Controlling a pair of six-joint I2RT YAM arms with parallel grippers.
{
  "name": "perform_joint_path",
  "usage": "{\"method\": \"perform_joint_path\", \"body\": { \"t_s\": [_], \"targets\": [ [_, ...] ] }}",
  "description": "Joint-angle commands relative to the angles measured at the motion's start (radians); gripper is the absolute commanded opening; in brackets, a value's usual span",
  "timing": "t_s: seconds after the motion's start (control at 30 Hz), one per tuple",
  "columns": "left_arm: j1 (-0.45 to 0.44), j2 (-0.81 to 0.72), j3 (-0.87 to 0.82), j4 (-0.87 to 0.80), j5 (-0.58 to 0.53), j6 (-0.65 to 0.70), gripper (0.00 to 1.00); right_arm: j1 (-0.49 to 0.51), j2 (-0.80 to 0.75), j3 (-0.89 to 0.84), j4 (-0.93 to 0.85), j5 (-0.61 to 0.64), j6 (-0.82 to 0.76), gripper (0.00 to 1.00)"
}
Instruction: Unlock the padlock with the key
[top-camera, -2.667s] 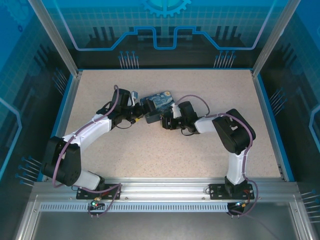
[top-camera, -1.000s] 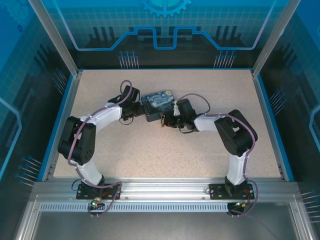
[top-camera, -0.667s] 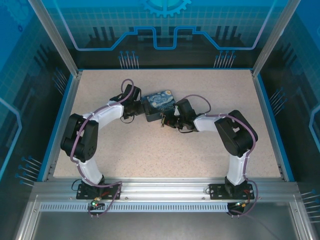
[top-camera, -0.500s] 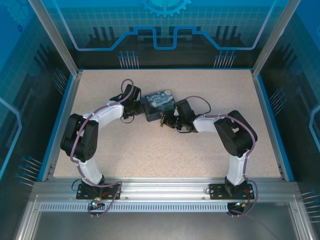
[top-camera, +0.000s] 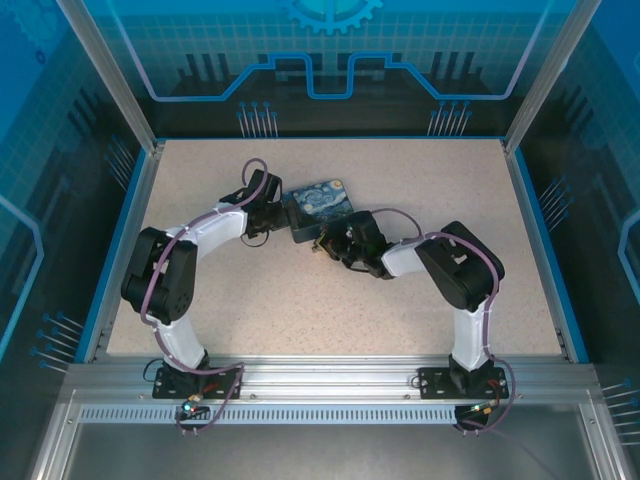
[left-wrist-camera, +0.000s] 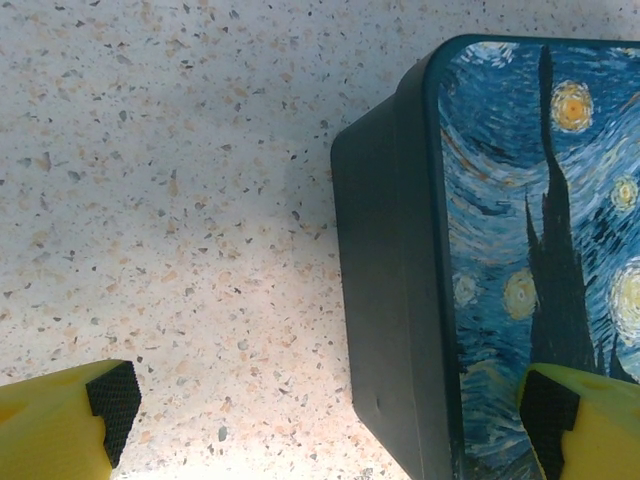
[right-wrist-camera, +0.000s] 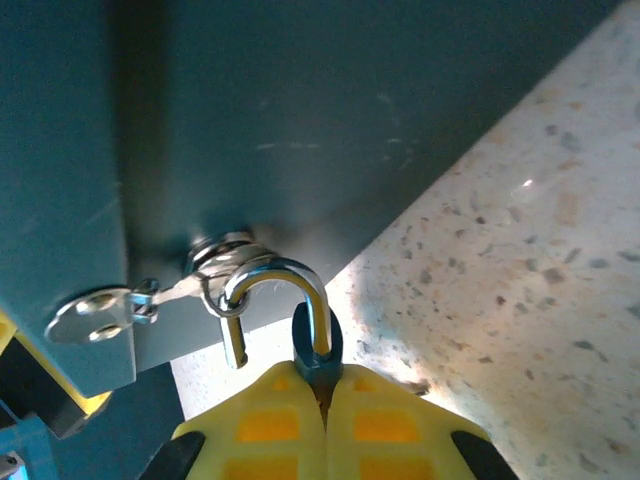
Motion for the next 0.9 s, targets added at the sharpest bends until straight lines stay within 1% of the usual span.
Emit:
{"method": "perform_joint_path", "body": {
  "t_s": [0.0,0.17,0.3,0.43,0.6,0.7,0.87],
  "targets": [
    [0.000,0.022,-0.038,-0.058,-0.011,-0.008,0.99,0.016,0.019,-0.040,0.092,0.077,0.095,0.00],
    [0.000,0.024,-0.038,-0.067,-0.013,-0.006,0.99,0.015,0.043,-0.045,0.179,0.125,0.145,0.00],
    [0.000,0.025,-0.041,-0.069,-0.013,-0.004,0.99,0.013,0.093,-0.018,0.296,0.107,0.163,0.00],
    [0.000,0.032,-0.043,-0.074,-0.015,-0.002,0.99,0.006,0.137,0.000,0.415,0.062,0.156,0.00],
    [0.000,0.034,-0.048,-0.073,-0.013,-0.002,0.99,-0.021,0.122,-0.026,0.465,0.081,0.147,0.00],
    [0.000,0.038,-0.048,-0.073,-0.012,-0.002,0.99,-0.051,0.122,-0.018,0.490,0.035,0.136,0.00],
    [0.000,0.037,-0.048,-0.074,-0.010,-0.006,0.99,-0.096,0.106,0.044,0.372,-0.061,0.088,0.00]
  ]
}}
